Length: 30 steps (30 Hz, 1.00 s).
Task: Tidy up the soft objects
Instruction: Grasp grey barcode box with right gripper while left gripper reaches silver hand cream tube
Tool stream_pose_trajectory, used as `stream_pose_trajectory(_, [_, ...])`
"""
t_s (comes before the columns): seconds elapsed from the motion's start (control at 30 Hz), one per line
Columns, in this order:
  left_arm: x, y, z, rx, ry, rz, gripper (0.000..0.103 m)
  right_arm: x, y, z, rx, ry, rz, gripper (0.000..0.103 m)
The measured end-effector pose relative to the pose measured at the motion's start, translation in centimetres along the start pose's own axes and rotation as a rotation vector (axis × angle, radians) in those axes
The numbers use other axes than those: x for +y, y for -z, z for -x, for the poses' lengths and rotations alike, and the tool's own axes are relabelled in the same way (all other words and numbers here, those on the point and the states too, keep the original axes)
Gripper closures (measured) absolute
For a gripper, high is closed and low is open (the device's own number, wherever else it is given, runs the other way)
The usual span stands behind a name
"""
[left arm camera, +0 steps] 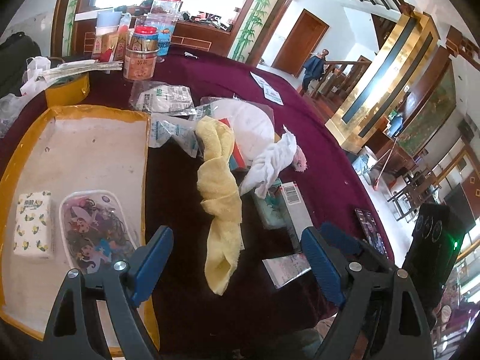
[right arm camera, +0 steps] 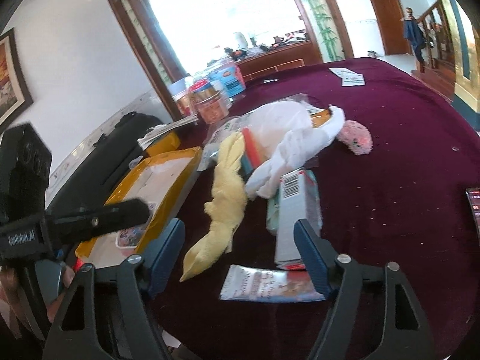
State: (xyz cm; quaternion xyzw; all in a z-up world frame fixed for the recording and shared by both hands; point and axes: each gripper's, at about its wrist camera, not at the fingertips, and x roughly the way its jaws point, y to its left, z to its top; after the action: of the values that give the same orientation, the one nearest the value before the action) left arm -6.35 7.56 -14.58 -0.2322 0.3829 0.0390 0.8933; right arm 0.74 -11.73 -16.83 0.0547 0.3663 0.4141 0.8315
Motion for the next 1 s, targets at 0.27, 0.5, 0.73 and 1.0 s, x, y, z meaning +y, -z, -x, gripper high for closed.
stream_pose_trajectory(0.27, [-0.8, 0.5, -0.6, 0.023, 0.022, -0.029, 0.013, -2.7, -1.2, -0.8, 0.028, 0.079, -0.050, 0.037])
stream_pose_trajectory(0.5, [-2.2, 1.1, -1.3, 0.040, 0.028, -0.091, 0.013, -4.1, -1.4, -4.4, 0.150, 0.147, -0.083, 0.048])
stream_pose_trajectory(0.73, [-3.7, 1.7, -2.1, 0.060, 0.027, -0.163, 0.013, -4.7, -1.1, -5.0, 0.184, 0.129, -0.098, 0.066])
stream_pose_trajectory(1.0, [-5.5, 2.3, -3.7, 0.105, 0.066, -0.240, 0.013, -5.9, -2.3, -3.2, 0.109, 0.102, -0.103, 0.067])
